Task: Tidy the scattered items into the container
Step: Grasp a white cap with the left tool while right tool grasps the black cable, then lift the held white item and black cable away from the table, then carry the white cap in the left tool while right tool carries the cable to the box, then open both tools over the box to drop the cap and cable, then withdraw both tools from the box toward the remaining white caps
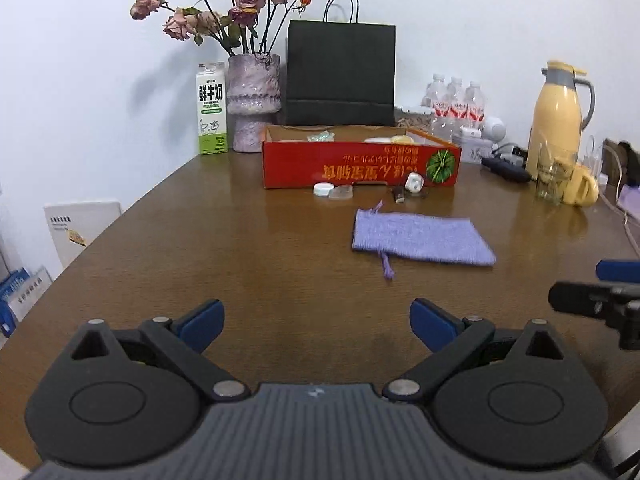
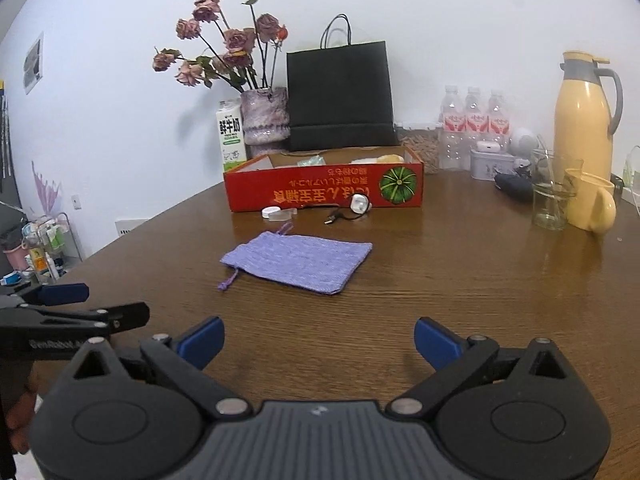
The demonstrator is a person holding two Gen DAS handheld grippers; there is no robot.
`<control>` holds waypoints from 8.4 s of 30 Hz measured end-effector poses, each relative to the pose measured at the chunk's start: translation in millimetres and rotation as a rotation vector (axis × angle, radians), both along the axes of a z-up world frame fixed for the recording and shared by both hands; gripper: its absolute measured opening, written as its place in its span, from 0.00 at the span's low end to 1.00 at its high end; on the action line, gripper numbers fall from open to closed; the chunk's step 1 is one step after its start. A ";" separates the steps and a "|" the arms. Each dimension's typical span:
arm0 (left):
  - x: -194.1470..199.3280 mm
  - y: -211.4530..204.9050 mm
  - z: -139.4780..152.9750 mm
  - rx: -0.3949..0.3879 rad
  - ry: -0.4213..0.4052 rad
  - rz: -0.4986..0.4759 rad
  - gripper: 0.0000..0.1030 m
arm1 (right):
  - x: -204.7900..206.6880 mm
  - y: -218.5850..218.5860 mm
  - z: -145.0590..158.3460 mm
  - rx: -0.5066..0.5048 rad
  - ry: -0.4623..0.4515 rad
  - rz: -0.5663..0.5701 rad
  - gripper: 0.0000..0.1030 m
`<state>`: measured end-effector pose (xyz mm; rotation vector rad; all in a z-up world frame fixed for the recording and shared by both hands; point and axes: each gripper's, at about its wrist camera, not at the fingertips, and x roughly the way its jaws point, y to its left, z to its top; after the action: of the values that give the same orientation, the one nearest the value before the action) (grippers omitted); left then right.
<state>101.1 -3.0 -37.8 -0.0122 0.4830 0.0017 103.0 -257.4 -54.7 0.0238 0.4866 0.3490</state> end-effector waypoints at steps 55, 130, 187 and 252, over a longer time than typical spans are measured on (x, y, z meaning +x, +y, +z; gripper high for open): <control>192.1 15.9 -6.9 -0.167 0.200 -0.106 0.31 | 253.6 42.9 8.7 -0.035 0.060 0.076 0.04; 125.0 42.6 72.8 -0.144 0.017 -0.218 0.05 | 99.3 -13.9 55.6 0.019 -0.036 0.003 0.00; 399.2 61.5 52.8 -0.201 0.342 -0.122 0.05 | 414.2 128.9 71.7 -0.026 0.291 0.256 0.02; -36.4 2.2 17.2 0.117 0.006 0.069 1.00 | -44.7 -3.9 33.4 -0.192 -0.060 0.015 0.94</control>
<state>64.6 -0.8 -20.6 0.0857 0.4877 0.0981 58.3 -261.3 -21.4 -0.1764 0.4591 0.3157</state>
